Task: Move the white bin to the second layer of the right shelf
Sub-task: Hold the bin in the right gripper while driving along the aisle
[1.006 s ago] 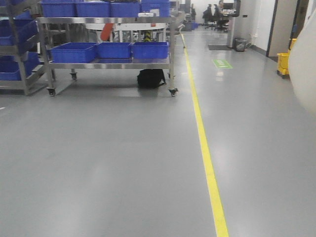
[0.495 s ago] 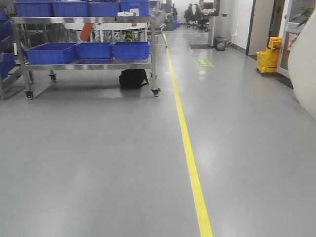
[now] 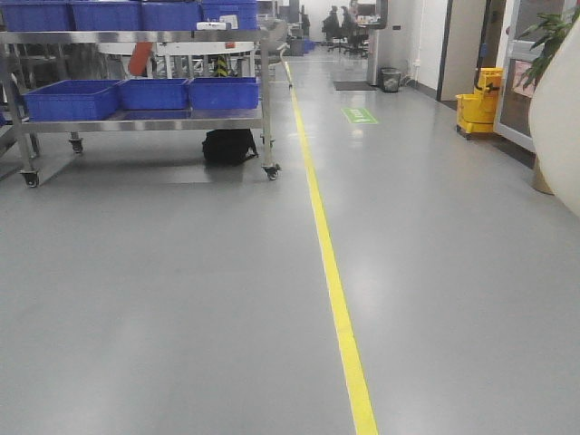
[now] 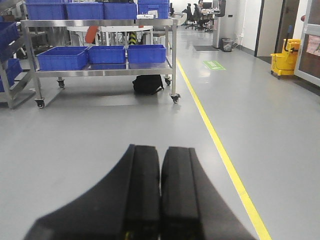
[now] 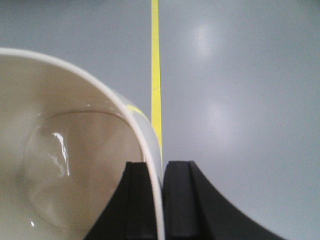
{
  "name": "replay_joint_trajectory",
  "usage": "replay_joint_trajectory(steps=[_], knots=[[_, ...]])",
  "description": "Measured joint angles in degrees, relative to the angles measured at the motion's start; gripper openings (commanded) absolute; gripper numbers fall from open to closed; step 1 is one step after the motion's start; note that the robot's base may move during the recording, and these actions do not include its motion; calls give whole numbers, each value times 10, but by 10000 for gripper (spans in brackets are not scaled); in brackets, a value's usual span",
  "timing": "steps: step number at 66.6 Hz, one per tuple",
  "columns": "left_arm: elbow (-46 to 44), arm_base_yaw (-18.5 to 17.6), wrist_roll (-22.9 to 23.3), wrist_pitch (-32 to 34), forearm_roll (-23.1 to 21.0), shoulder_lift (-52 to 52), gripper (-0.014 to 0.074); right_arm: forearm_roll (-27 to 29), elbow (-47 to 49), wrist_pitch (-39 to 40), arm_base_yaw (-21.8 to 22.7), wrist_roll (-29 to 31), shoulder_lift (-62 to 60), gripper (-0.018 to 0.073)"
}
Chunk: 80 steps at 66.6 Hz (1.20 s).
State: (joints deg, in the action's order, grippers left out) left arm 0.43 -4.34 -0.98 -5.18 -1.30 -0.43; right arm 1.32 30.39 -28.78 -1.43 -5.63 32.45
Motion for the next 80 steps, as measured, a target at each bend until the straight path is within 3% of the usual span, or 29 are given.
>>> replay_joint_trajectory(steps=[80], knots=[[0, 0, 0, 0, 0, 0, 85, 0, 0, 0, 0, 0, 0, 68]])
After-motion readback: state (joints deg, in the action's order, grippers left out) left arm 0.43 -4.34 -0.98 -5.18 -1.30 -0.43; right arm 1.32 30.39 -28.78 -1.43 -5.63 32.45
